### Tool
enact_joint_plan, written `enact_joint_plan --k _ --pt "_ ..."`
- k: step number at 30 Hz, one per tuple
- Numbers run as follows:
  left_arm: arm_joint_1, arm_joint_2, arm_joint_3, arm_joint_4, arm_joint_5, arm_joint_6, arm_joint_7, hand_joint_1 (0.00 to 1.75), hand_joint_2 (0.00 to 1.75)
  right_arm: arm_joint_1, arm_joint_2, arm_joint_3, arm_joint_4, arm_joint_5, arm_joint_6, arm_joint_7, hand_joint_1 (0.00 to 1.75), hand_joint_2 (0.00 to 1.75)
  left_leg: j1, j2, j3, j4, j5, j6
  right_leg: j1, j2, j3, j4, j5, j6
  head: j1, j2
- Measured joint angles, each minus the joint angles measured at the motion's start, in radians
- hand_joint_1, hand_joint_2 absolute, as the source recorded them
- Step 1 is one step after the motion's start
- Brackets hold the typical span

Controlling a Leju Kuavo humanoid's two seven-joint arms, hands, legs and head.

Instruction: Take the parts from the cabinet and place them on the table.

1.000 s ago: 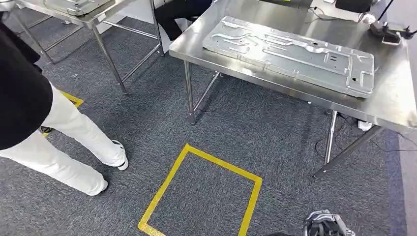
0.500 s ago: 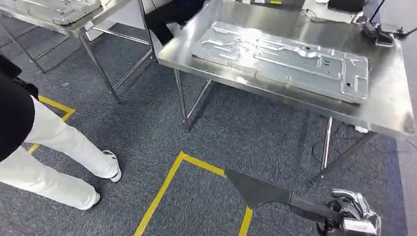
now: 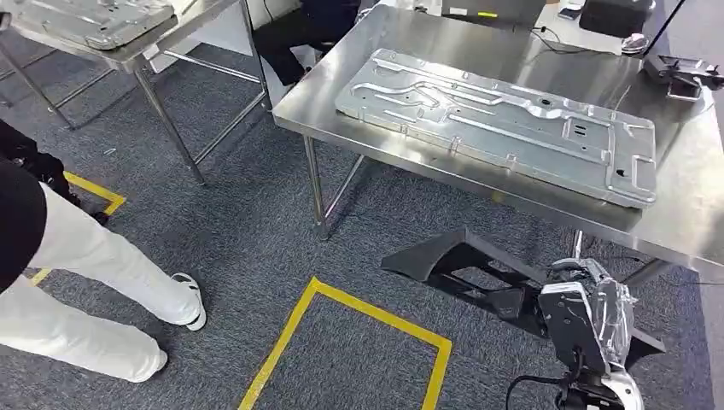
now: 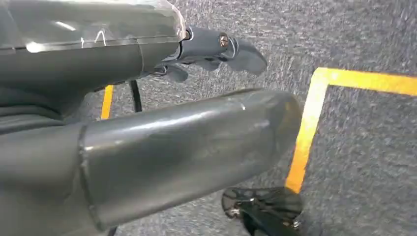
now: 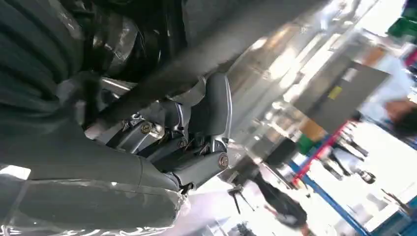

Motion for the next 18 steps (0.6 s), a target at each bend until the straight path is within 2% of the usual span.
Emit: enact_joint_plan --k 2,3,4,5,6,7,8,9,10,11,12,13,14,15,16,17,18 --pt "-0.001 0.0 0.003 0.0 -0.001 0.003 -0.001 0.0 0.0 -0.017 -0.001 -0.005 0.007 0.005 0.0 0.0 1.75 1.75 0.001 0.001 0.02 0.006 0.0 -0.01 0.001 0.007 0.01 -0.004 -0.015 -0.02 0.0 0.0" --pt "-0.005 0.002 0.003 0.0 -0.001 0.003 0.0 0.0 0.0 -0.025 -0.002 -0.006 0.008 0.018 0.001 0.001 1.75 1.75 0.004 0.001 0.012 0.022 -0.003 -0.012 -0.004 0.011 0.028 -0.012 -0.017 -0.027 -0.001 0.0" --pt "-0.007 0.003 0.003 0.0 -0.001 0.005 -0.001 0.0 0.0 -0.035 -0.003 -0.006 0.011 0.037 0.003 0.005 1.75 1.75 0.005 -0.001 -0.006 0.074 0.005 -0.014 -0.003 0.01 0.042 -0.017 -0.023 -0.036 -0.001 0.0" --pt "-0.01 0.004 0.003 0.0 -0.001 0.006 0.0 0.0 0.0 -0.052 -0.005 -0.006 0.015 0.052 0.01 0.011 1.75 1.75 0.005 -0.001 -0.047 0.144 -0.002 -0.016 -0.002 0.01 0.05 -0.02 -0.028 -0.043 -0.002 0.0" --pt "-0.01 0.005 0.003 0.001 -0.001 0.007 0.0 0.0 0.0 -0.072 -0.006 -0.006 0.023 0.065 0.022 0.02 1.75 1.75 0.006 -0.001 -0.106 0.226 -0.026 -0.02 -0.001 0.012 0.057 -0.02 -0.036 -0.048 -0.002 0.0" --pt "-0.009 0.006 0.003 0.002 -0.001 0.008 0.001 0.0 0.0 -0.088 -0.008 -0.006 0.03 0.074 0.031 0.028 1.75 1.75 0.006 -0.001 -0.162 0.29 -0.064 -0.025 0.001 0.014 0.066 -0.021 -0.046 -0.049 -0.003 0.0" --pt "-0.009 0.008 0.003 0.003 -0.001 0.01 0.002 0.0 0.0 -0.101 -0.009 -0.006 0.037 0.081 0.038 0.035 1.75 1.75 0.006 -0.001 -0.2 0.32 -0.088 -0.024 0.004 0.017 0.077 -0.021 -0.056 -0.05 -0.003 0.0" --pt "-0.009 0.01 0.003 0.005 -0.001 0.012 0.003 0.0 0.0 -0.116 -0.011 -0.006 0.045 0.09 0.047 0.041 1.75 1.75 0.005 -0.001 -0.224 0.318 -0.095 -0.021 0.006 0.019 0.09 -0.021 -0.067 -0.05 -0.003 0.0" --pt "-0.009 0.013 0.003 0.008 -0.001 0.016 0.006 0.0 0.0 -0.13 -0.013 -0.006 0.054 0.103 0.056 0.049 1.75 1.75 0.003 -0.001 -0.233 0.286 -0.078 -0.015 0.008 0.021 0.106 -0.021 -0.078 -0.05 -0.003 0.0" --pt "-0.009 0.015 0.003 0.012 -0.001 0.018 0.008 0.0 0.0 -0.146 -0.015 -0.006 0.059 0.11 0.064 0.056 1.75 1.75 -0.003 -0.001 -0.23 0.226 -0.036 -0.006 0.01 0.022 0.125 -0.021 -0.091 -0.05 -0.003 0.0" --pt "-0.009 0.019 0.003 0.016 -0.001 0.022 0.011 0.0 0.0 -0.161 -0.016 -0.006 0.066 0.12 0.075 0.063 1.75 1.75 -0.008 -0.001 -0.223 0.155 0.032 0.006 0.013 0.022 0.141 -0.022 -0.103 -0.05 -0.003 0.0" --pt "-0.007 0.023 0.003 0.02 -0.001 0.026 0.012 0.0 0.0 -0.178 -0.018 -0.006 0.074 0.131 0.09 0.072 1.75 1.75 -0.019 -0.001 -0.222 0.079 0.141 0.026 0.013 0.022 0.15 -0.024 -0.117 -0.049 -0.002 0.0" --pt "-0.007 0.033 0.003 0.022 -0.002 0.027 0.015 0.0 0.0 -0.194 -0.021 -0.006 0.087 0.139 0.103 0.079 1.75 1.75 -0.029 -0.01 -0.233 0.091 0.152 0.036 0.016 0.023 0.163 -0.024 -0.124 -0.041 0.005 0.0" --pt "-0.007 0.032 0.003 0.03 -0.002 0.029 0.015 0.0 0.0 -0.21 -0.026 -0.006 0.094 0.141 0.117 0.088 1.75 1.75 -0.031 -0.011 -0.217 0.066 0.144 0.044 0.011 0.029 0.16 -0.034 -0.128 -0.034 -0.003 0.0" --pt "-0.01 0.033 0.003 0.031 -0.002 0.032 0.016 0.0 0.0 -0.217 -0.03 -0.006 0.099 0.142 0.124 0.093 1.75 1.75 -0.031 -0.008 -0.215 0.062 0.148 0.044 0.009 0.027 0.174 -0.041 -0.125 -0.028 -0.002 0.0" --pt "-0.009 0.034 0.003 0.032 -0.002 0.032 0.016 0.0 0.0 -0.224 -0.032 -0.006 0.1 0.143 0.126 0.094 1.75 1.75 -0.03 -0.009 -0.205 0.044 0.144 0.048 0.011 0.026 0.175 -0.033 -0.111 -0.024 -0.002 0.0" --pt "-0.01 0.035 0.002 0.034 -0.001 0.033 0.016 0.0 0.0 -0.237 -0.037 -0.006 0.101 0.144 0.127 0.096 1.75 1.75 -0.026 -0.012 -0.178 0.027 0.146 0.049 0.014 0.024 0.177 -0.027 -0.108 -0.02 -0.002 0.0"
